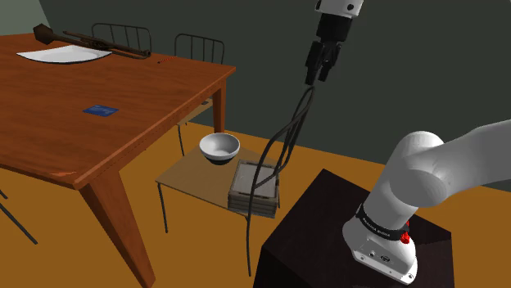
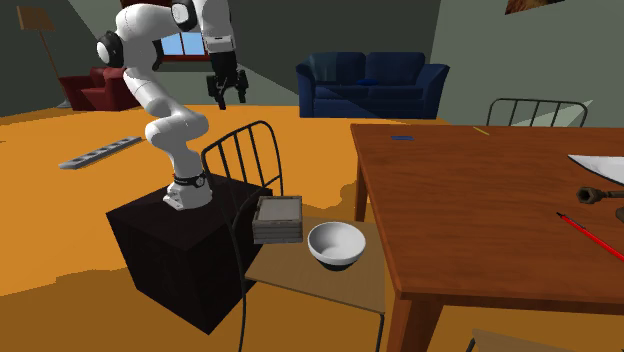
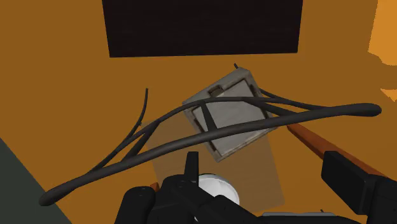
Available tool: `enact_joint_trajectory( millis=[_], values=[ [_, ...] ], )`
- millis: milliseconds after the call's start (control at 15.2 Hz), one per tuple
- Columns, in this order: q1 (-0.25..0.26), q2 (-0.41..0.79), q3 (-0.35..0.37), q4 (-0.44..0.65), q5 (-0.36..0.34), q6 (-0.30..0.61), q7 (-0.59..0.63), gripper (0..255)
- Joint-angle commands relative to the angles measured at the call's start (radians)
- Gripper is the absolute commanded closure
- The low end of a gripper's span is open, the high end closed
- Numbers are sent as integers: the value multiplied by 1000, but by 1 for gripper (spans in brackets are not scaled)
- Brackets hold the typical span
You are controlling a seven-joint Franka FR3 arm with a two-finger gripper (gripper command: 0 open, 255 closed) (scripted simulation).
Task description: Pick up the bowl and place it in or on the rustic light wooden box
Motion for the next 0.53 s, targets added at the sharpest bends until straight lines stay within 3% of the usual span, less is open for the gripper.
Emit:
enact_joint_trajectory(
  millis=[0,462],
  values=[
    [0,0,0,0,0,0,0,0],
    [0,187,-38,-39,-7,222,-51,0]
  ],
)
